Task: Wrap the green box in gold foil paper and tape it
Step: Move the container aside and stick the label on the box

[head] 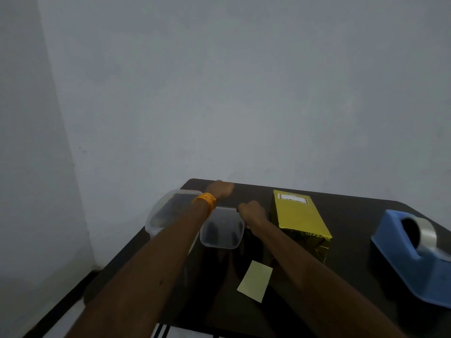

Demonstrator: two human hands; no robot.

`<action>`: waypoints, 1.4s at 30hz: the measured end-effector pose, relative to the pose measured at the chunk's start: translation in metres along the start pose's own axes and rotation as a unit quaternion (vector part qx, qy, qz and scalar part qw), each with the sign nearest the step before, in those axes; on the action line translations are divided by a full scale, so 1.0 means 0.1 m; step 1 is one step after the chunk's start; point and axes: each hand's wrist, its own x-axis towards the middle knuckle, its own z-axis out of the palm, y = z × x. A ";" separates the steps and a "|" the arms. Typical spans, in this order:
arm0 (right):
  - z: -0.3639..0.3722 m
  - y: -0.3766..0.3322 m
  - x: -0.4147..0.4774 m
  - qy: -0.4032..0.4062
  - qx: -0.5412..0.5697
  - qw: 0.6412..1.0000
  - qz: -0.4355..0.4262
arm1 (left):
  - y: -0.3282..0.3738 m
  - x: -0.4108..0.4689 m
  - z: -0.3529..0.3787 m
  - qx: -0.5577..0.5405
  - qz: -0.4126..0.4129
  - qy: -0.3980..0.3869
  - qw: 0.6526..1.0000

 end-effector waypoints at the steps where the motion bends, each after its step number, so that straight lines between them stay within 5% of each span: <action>1: 0.00 0.01 0.02 0.002 0.004 1.000 0.005 | -0.03 0.02 0.07 0.014 -0.017 -0.011 1.000; 7: 0.02 0.02 0.13 0.006 0.010 1.000 0.023 | -0.16 0.11 0.30 0.056 -0.069 -0.019 0.996; 16: 0.01 -0.05 0.22 0.041 0.120 0.991 0.039 | 0.08 0.08 0.22 -0.087 -0.029 0.061 0.994; 22: -0.30 -0.43 0.04 0.121 0.171 0.977 -0.031 | 0.32 -0.18 -0.23 -0.278 -0.011 0.170 0.945; 28: -0.34 -0.80 -0.33 0.135 0.195 0.956 -0.171 | 0.19 -0.51 -0.79 -0.430 -0.001 0.179 0.885; 33: -0.12 -0.93 -0.67 0.121 0.157 0.923 -0.329 | -0.41 -0.78 -1.22 -0.207 0.093 0.184 0.956; 36: 0.05 -0.90 -0.82 0.097 0.124 0.909 -0.387 | -0.62 -0.94 -1.35 -0.205 0.096 0.209 0.951; 39: 0.17 -0.84 -0.93 0.052 0.177 0.926 -0.329 | -0.74 -1.06 -1.39 -0.433 -0.003 0.159 0.887; 42: 0.26 -0.81 -0.95 0.002 0.273 0.938 -0.213 | -0.84 -1.18 -1.28 -0.486 -0.018 0.168 0.858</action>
